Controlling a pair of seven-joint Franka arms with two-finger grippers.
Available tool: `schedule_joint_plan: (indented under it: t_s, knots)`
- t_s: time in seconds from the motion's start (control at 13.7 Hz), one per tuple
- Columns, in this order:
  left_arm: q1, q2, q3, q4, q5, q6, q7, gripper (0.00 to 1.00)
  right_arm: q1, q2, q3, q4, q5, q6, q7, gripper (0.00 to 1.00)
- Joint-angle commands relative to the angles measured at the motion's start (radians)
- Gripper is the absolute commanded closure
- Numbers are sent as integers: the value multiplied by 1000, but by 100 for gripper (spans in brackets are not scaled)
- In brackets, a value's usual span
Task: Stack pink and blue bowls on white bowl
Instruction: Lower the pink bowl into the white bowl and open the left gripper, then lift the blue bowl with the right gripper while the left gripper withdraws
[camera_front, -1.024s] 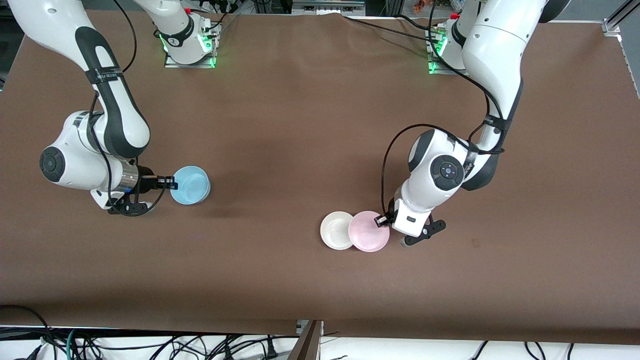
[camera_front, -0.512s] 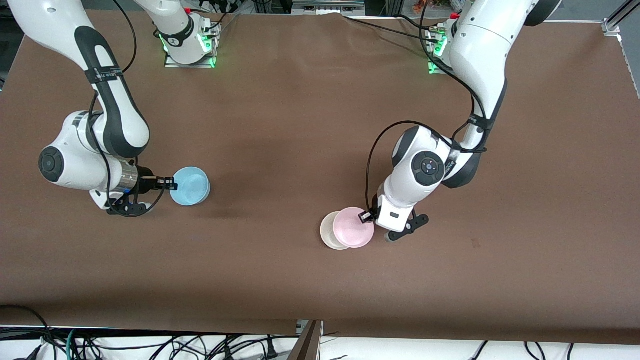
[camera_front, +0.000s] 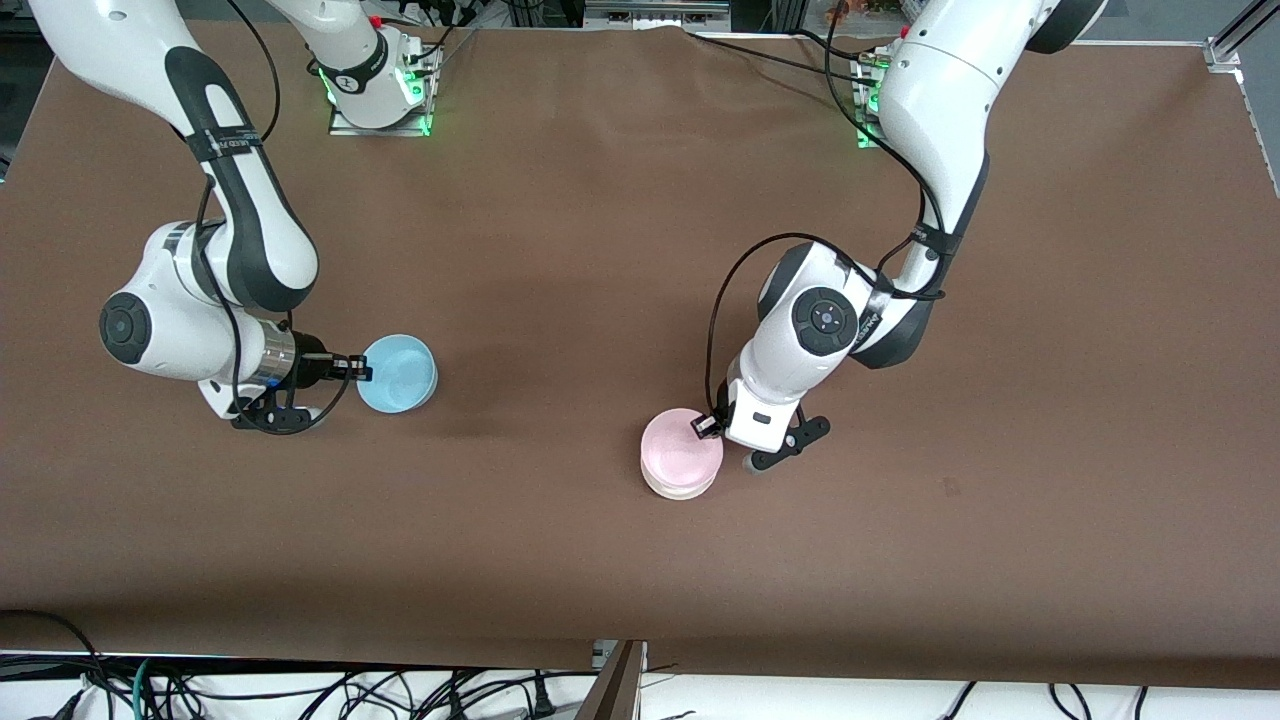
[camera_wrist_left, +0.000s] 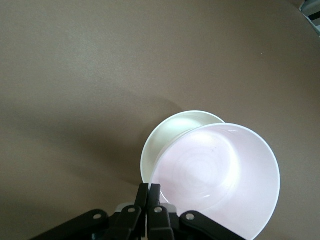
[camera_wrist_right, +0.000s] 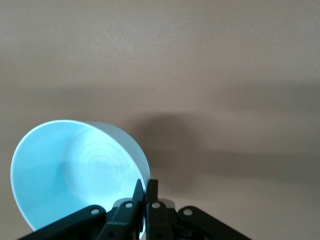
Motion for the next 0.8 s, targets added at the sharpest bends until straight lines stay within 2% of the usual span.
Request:
schedule_joint_plan:
  t_s: [0.0,0.73]
  knots:
    - [-16,26,15,30,-35,17,-4,100,10,-13,0,6,15,-16,20,100]
    - [-18,56,17,30,-30,62,-4,100,40,-13,0,7,16,-11,74,100]
